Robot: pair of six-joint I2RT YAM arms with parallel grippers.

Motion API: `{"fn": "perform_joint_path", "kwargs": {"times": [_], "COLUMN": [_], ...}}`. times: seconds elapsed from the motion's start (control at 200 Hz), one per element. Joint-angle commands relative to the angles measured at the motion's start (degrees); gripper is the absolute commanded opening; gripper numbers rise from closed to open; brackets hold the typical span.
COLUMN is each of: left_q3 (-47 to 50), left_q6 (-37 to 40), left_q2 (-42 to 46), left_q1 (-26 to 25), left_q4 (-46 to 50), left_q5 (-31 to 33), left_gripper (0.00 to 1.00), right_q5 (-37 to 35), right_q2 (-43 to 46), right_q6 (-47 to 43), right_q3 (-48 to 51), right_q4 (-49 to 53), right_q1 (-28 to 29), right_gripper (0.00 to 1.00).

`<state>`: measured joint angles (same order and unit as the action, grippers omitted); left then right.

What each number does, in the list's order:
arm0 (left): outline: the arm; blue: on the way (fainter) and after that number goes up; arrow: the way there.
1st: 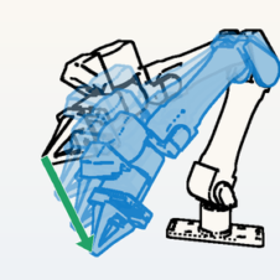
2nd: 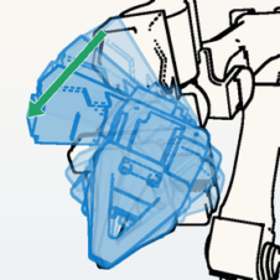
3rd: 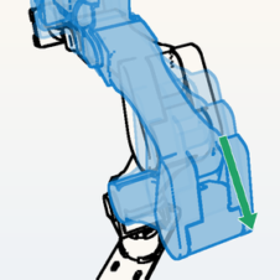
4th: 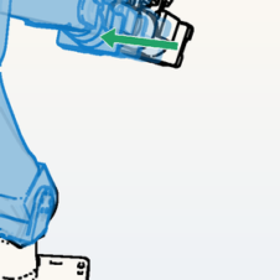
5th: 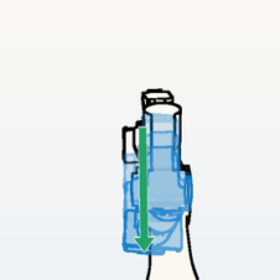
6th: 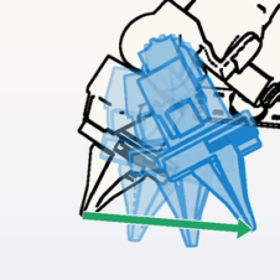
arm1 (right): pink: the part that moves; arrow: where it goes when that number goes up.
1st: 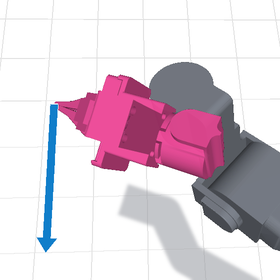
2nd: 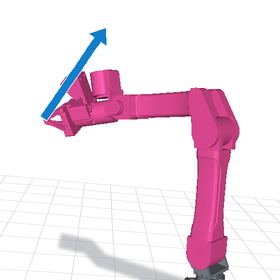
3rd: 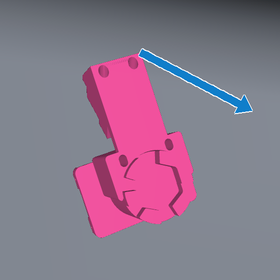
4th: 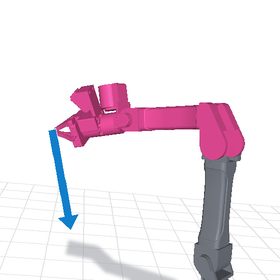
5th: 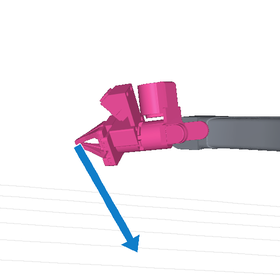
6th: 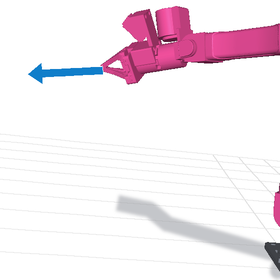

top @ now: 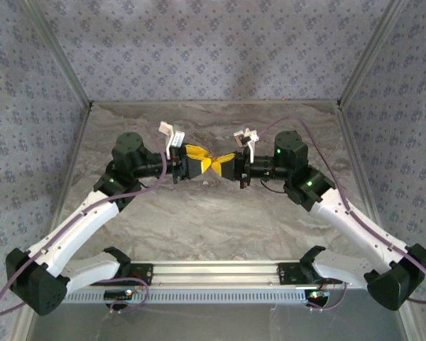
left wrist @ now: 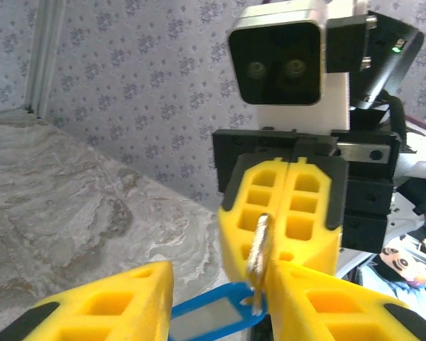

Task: Remove the keys from the keyring

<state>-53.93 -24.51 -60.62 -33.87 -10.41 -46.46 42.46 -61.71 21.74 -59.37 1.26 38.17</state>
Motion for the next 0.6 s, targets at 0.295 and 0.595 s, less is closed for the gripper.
{"fn": "perform_joint_path", "kwargs": {"times": [0.295,0.595], "left_q3": [-3.33,-3.72], "left_q6": [-0.27,-0.21], "left_q2": [-0.64,-1.34], "left_q1": [0.38,0.03], "left_q4": [-0.75,0.13], "left_q5": [-3.29,-6.25], "left_gripper": [0.47,0.08], "right_q5": [3.55,3.35], "right_q2": [-2.0,-1.4], "right_q6": [-3.28,-3.72], "right_q3": [-4.34,-4.4], "right_q4": [6.25,7.03], "right_q1": [0.67,0.77], "right_gripper": [0.0,0.0]}}
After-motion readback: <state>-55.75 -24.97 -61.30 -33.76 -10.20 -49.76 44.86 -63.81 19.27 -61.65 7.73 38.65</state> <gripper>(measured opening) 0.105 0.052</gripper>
